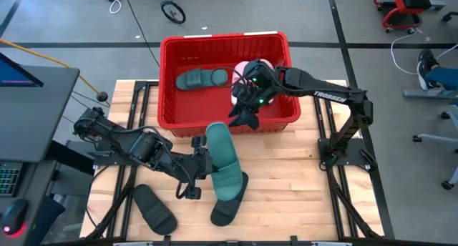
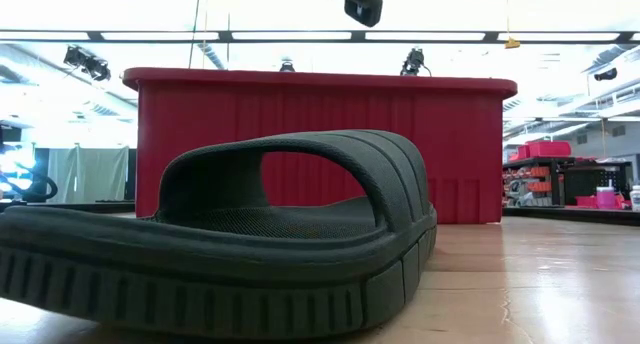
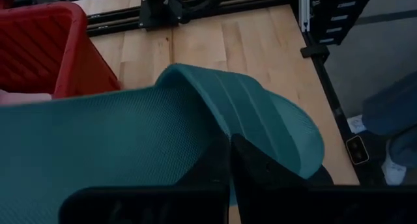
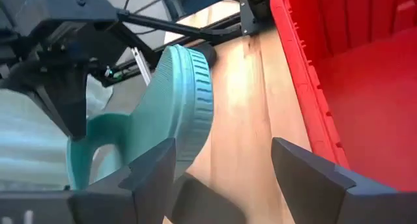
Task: Pick and place slides into bin
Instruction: Put the green slide into the red container
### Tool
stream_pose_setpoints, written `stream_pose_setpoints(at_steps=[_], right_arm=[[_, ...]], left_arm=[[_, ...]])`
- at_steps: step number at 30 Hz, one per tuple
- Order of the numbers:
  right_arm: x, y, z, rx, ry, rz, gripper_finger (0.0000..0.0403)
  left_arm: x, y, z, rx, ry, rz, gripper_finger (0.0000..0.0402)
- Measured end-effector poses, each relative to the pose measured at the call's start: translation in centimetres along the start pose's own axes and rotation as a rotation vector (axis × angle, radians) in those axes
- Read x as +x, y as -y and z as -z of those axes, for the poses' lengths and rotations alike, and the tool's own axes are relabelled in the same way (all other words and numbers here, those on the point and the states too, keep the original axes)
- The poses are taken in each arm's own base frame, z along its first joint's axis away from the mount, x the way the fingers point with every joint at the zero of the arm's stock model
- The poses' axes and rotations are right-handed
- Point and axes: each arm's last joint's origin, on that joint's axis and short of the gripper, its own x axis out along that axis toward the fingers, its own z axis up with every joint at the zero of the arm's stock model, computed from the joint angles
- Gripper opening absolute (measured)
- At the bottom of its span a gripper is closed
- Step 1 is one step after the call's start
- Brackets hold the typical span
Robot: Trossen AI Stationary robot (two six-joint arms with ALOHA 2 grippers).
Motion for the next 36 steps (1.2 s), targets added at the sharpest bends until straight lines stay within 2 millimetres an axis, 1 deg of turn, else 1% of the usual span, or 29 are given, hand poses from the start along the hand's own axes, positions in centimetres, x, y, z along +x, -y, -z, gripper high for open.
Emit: stream_pose_setpoints(at_steps=[4,7,11,15,17,19,21,26,28,31,34,36], right_arm=[[0.9,0.1,0.5,0.040,-0.008,-0.018,0.0258],[1.9,0.0,0.9,0.035,-0.007,-0.040,0.0258],[2.8,-0.9,0.6,0.023,0.046,-0.117,0.0258],[3.1,-1.7,0.3,0.022,0.083,-0.159,0.0252],[3.1,-1.8,0.3,0.021,0.078,-0.171,0.0239],[3.2,-1.9,0.5,0.027,0.058,-0.190,0.0215],[3.3,-2.1,0.7,0.029,0.039,-0.189,0.0181],[3.4,-2.1,0.9,0.003,0.027,-0.170,0.0077],[3.4,-2.0,0.9,0.007,0.030,-0.158,0.0075],[3.4,-2.0,1.1,0.015,0.016,-0.138,0.0075],[3.1,-2.0,1.6,0.043,-0.022,-0.116,0.0075],[3.1,-2.2,2.4,0.071,-0.084,-0.102,0.0075]], left_arm=[[0.0,0.0,0.0,0.011,0.000,0.000,0.0004],[0.0,-0.1,0.0,0.025,0.000,-0.005,0.0004],[0.1,-0.2,0.0,0.026,-0.004,-0.009,0.0004],[0.0,-0.1,0.1,0.028,-0.009,-0.008,0.0004],[0.0,-0.1,0.1,0.029,-0.008,-0.007,0.0004],[0.0,0.0,0.1,0.031,-0.008,-0.007,0.0004],[0.0,0.0,0.1,0.032,-0.010,-0.004,0.0004],[0.0,0.0,0.2,0.020,-0.014,-0.001,0.0004],[0.0,0.0,0.2,-0.039,-0.016,-0.007,0.0006],[-0.1,-0.1,0.6,-0.154,-0.055,-0.019,0.0025],[-0.3,0.1,1.4,-0.255,-0.122,-0.048,0.0041],[-0.6,0.1,2.0,-0.294,-0.173,-0.070,0.0045]])
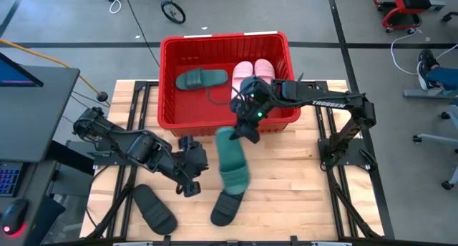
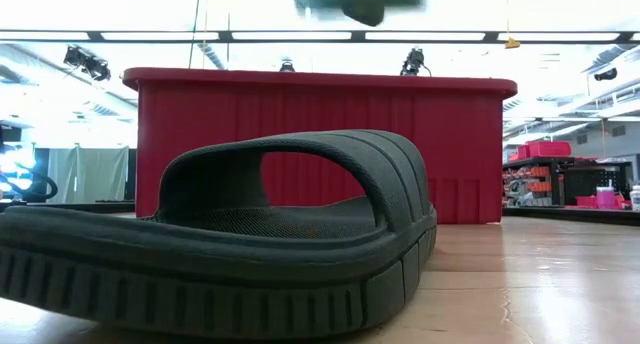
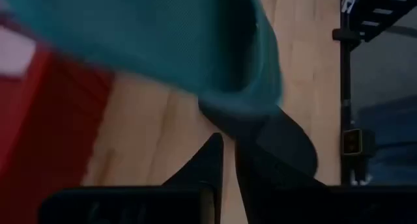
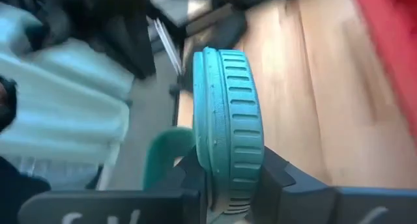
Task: Pick and place slides into bin
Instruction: Put the green slide into the red container
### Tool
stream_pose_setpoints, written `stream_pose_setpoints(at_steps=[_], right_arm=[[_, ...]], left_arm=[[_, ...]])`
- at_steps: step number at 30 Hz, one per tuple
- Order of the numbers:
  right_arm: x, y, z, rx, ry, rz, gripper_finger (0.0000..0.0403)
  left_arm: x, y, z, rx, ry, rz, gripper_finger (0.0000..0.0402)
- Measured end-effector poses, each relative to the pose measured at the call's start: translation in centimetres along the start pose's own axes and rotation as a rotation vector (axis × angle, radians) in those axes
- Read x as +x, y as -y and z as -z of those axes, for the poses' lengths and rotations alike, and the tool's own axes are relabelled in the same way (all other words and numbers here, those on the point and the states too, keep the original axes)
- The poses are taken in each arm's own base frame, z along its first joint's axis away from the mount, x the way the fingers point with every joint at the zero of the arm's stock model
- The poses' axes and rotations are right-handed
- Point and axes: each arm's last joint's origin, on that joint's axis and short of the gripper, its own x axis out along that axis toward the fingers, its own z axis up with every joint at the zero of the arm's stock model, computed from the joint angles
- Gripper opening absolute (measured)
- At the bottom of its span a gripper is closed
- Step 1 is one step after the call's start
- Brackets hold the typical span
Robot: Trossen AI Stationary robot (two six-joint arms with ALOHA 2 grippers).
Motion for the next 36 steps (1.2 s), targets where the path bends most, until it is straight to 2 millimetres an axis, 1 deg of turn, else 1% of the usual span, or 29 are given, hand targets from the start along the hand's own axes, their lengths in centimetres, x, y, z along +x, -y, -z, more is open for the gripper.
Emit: stream_pose_setpoints(at_steps=[2,5,7,9,12,15,18,20,22,25,27,31,34,36], right_arm=[[0.1,-0.3,0.2,-0.013,-0.004,0.024,0.0074],[-0.4,-0.8,0.4,-0.021,0.037,0.127,0.0074],[-1.1,-1.1,0.0,-0.038,0.110,0.199,0.0074],[-2.1,-1.1,-0.7,-0.053,0.207,0.237,0.0074],[-5.2,-1.7,-2.2,-0.055,0.426,0.263,0.0074],[-9.3,-2.3,-3.6,-0.061,0.712,0.326,0.0079],[-12.7,-2.2,-4.6,-0.064,0.957,0.403,0.0075],[-14.4,-1.5,-5.1,-0.048,1.047,0.411,0.0073],[-15.4,-0.1,-5.4,-0.012,1.075,0.422,0.0073],[-15.5,2.9,-6.1,0.064,1.055,0.431,0.0073],[-14.7,5.4,-6.7,0.114,1.029,0.439,0.0074],[-12.6,10.8,-7.6,0.234,1.008,0.470,0.0077],[-11.0,14.8,-8.1,0.342,1.019,0.452,0.0073],[-9.9,17.0,-8.3,0.397,1.036,0.432,0.0073]], left_arm=[[-0.1,0.1,0.3,-0.050,-0.021,-0.007,0.0043],[-0.2,0.2,0.6,-0.105,-0.037,-0.010,0.0037],[-0.2,0.2,0.6,-0.129,-0.038,-0.013,0.0032],[-0.2,0.2,0.6,-0.151,-0.036,-0.012,0.0027],[-0.2,0.2,0.6,-0.181,-0.035,-0.012,0.0020],[-0.2,0.3,0.5,-0.189,-0.023,-0.007,0.0012],[-0.1,0.4,0.3,-0.194,0.001,-0.011,0.0006],[-0.1,0.3,0.2,-0.200,0.018,-0.019,0.0004],[-0.1,0.3,-0.1,-0.214,0.057,-0.032,0.0005],[-0.1,0.2,-0.7,-0.236,0.164,-0.092,0.0011],[-0.4,0.1,-1.0,-0.233,0.233,-0.140,0.0013],[-1.6,-0.8,-2.0,-0.269,0.363,-0.255,0.0006],[-3.4,-1.5,-3.1,-0.279,0.458,-0.331,0.0005],[-4.7,-2.1,-4.0,-0.272,0.519,-0.385,0.0009]])
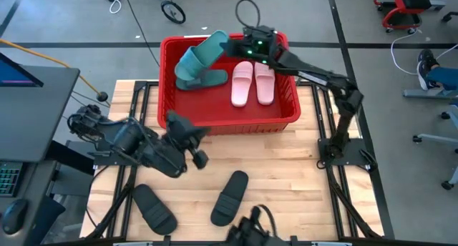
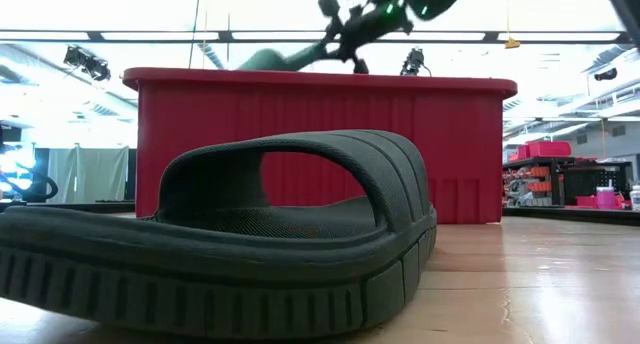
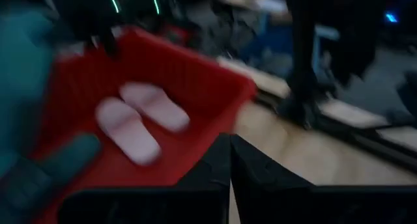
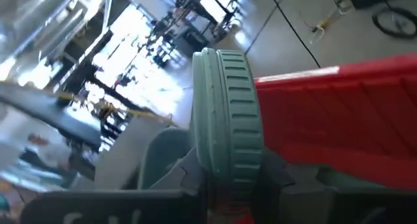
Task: Pick and place slides into bin
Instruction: Put the green slide into the red container
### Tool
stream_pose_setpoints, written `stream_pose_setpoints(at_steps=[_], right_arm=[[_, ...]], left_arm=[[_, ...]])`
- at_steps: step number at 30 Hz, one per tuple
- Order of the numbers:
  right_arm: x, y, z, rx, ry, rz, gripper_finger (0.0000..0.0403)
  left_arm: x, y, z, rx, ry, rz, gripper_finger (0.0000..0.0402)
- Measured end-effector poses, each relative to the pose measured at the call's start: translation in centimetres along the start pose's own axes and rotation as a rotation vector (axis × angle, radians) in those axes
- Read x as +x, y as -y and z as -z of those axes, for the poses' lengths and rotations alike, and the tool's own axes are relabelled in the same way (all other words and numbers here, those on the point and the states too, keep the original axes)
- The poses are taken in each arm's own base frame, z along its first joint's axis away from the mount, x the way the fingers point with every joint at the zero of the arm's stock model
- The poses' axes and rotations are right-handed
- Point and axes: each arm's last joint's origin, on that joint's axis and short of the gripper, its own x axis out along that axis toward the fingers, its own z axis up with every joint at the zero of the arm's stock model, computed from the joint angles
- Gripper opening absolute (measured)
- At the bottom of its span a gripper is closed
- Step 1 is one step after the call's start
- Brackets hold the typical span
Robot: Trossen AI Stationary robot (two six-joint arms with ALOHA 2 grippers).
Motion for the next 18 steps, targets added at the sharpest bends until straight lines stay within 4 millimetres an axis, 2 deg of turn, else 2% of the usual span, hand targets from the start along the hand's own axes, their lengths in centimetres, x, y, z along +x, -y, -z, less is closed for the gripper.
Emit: stream_pose_setpoints(at_steps=[2,6,10,18], right_arm=[[1.4,1.2,0.6,0.044,0.019,0.010,0.0073],[2.8,2.7,2.0,0.102,0.027,0.093,0.0073],[3.9,3.8,3.7,0.076,-0.013,0.154,0.0073],[3.8,3.9,6.3,-0.097,-0.119,0.308,0.0073]], left_arm=[[-0.6,-0.5,-1.4,0.024,0.061,-0.042,0.0015],[-1.7,-1.9,-4.4,0.005,0.164,-0.128,0.0016],[-2.5,-3.2,-6.7,0.014,0.196,-0.143,0.0005],[-2.4,-5.0,-8.7,0.090,0.214,-0.205,0.0022]])
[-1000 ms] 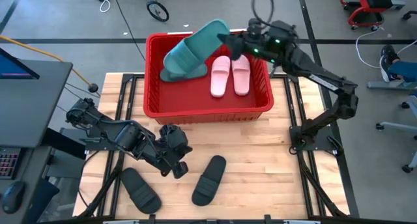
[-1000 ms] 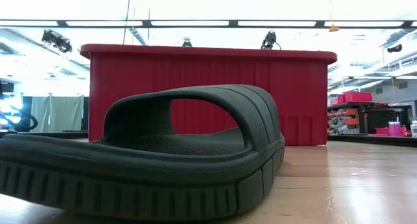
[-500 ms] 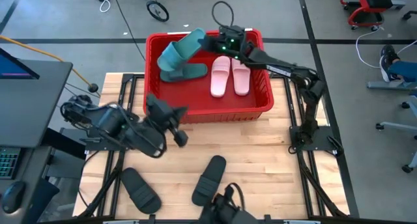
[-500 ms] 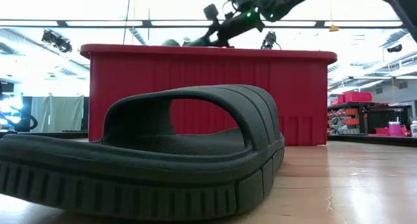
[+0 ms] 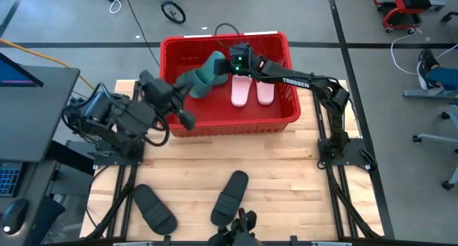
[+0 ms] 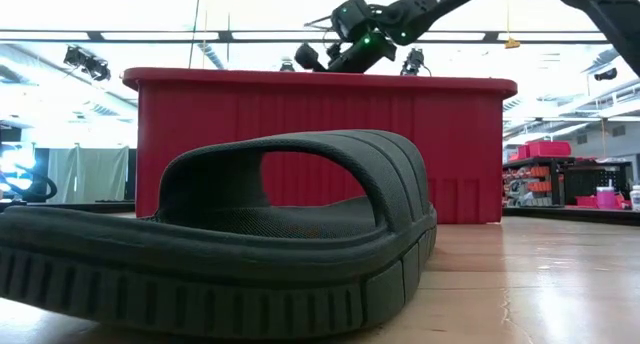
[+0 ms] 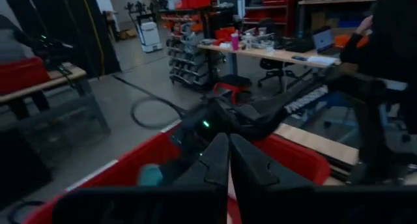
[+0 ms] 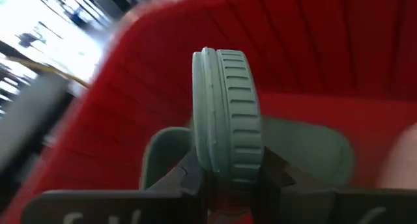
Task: Pick and place slides into bin
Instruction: Put the green slide into the red container
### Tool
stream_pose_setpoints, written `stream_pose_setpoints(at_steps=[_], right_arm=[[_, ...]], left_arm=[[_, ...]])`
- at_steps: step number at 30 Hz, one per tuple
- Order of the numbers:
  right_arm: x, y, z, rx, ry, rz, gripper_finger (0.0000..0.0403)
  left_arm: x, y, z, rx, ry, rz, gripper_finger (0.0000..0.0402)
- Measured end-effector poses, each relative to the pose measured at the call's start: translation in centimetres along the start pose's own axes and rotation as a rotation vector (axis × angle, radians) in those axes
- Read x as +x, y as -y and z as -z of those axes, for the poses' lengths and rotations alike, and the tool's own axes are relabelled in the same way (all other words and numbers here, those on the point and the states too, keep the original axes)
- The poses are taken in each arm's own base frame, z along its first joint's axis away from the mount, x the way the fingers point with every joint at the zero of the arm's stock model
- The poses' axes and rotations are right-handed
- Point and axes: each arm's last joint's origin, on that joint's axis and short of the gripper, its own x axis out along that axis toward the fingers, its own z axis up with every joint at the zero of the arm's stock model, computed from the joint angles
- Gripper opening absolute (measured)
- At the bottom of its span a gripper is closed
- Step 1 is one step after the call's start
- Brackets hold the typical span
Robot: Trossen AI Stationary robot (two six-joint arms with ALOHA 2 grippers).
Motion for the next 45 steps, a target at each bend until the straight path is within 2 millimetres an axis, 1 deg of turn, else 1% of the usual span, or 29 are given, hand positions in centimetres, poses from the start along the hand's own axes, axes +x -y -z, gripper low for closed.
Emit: stream_pose_setpoints(at_steps=[5,7,9,12,15,18,20,23,27,30,34,36,39,42,45], right_arm=[[0.2,-0.3,1.0,-0.021,-0.001,0.050,0.0073],[0.7,-0.2,1.5,0.010,-0.005,0.056,0.0073],[1.6,0.1,2.1,0.058,-0.014,0.054,0.0072],[2.8,0.4,3.7,0.106,-0.069,0.049,0.0073],[3.9,0.3,5.7,0.114,-0.089,0.067,0.0078],[4.3,-0.2,7.0,0.100,-0.103,0.074,0.0080],[4.2,-0.6,7.4,0.093,-0.109,0.064,0.0081],[4.2,-0.8,7.8,0.055,-0.117,0.061,0.0088],[4.2,-0.7,7.7,-0.094,-0.141,0.034,0.0114],[4.3,-0.4,7.6,-0.097,-0.184,0.005,0.0143],[4.2,0.2,7.9,-0.103,-0.243,0.054,0.0182],[3.8,0.7,8.1,-0.113,-0.289,0.102,0.0198],[2.9,1.0,7.8,-0.149,-0.338,0.152,0.0216],[1.9,0.9,7.1,-0.196,-0.351,0.165,0.0224],[0.9,0.7,6.2,-0.230,-0.345,0.165,0.0225]], left_arm=[[0.8,-0.9,-0.5,0.054,0.003,-0.044,0.0016],[1.1,-1.1,-0.6,0.085,0.001,-0.060,0.0009],[1.4,-1.2,-0.6,0.112,-0.002,-0.070,0.0005],[1.5,-1.3,-0.6,0.140,-0.003,-0.076,0.0007],[1.5,-1.3,-0.6,0.175,-0.005,-0.077,0.0018],[1.5,-1.3,-0.6,0.213,-0.007,-0.077,0.0023],[1.5,-1.3,-0.6,0.221,-0.007,-0.076,0.0020],[1.5,-1.3,-0.6,0.224,-0.007,-0.076,0.0010],[1.5,-1.3,-0.6,0.224,-0.007,-0.076,0.0005],[1.5,-1.3,-0.6,0.219,-0.007,-0.076,0.0013],[1.5,-1.3,-0.6,0.212,-0.007,-0.077,0.0020],[1.5,-1.3,-0.6,0.213,-0.007,-0.077,0.0020],[1.5,-1.3,-0.6,0.213,-0.007,-0.077,0.0011],[1.5,-1.3,-0.5,0.211,-0.007,-0.076,0.0004],[1.6,-1.3,-0.6,0.182,-0.007,-0.081,0.0008]])
